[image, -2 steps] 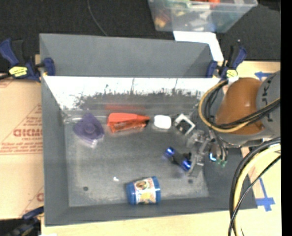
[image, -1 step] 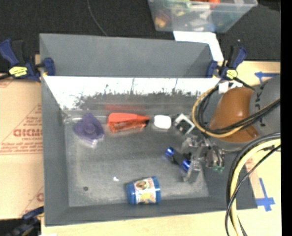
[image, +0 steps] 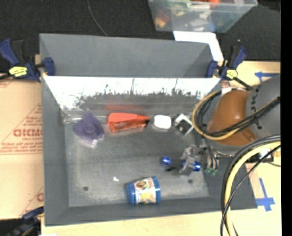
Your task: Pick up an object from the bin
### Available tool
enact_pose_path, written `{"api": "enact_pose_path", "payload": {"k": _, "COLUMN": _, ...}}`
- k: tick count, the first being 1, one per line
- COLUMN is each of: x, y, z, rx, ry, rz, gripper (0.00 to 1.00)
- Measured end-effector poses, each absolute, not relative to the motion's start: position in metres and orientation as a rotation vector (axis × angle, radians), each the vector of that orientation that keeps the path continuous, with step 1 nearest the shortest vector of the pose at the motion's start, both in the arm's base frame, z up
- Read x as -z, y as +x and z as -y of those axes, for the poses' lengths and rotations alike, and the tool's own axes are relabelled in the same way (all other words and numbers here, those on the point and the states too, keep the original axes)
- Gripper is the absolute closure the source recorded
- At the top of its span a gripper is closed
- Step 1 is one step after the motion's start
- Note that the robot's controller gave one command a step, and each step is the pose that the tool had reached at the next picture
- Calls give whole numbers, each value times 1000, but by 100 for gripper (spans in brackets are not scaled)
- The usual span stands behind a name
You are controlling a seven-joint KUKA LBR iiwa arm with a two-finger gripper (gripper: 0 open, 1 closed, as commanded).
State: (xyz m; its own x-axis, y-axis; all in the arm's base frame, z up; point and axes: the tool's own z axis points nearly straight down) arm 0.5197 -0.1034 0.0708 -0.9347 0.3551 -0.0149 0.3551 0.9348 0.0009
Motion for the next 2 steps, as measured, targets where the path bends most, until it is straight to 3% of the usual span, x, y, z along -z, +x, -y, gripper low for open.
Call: {"api": "enact_pose_path", "payload": {"k": 2, "x": -79, "y": 519, "z": 104, "rx": 3, "ry": 561, "rz": -3076, "gripper": 100}}
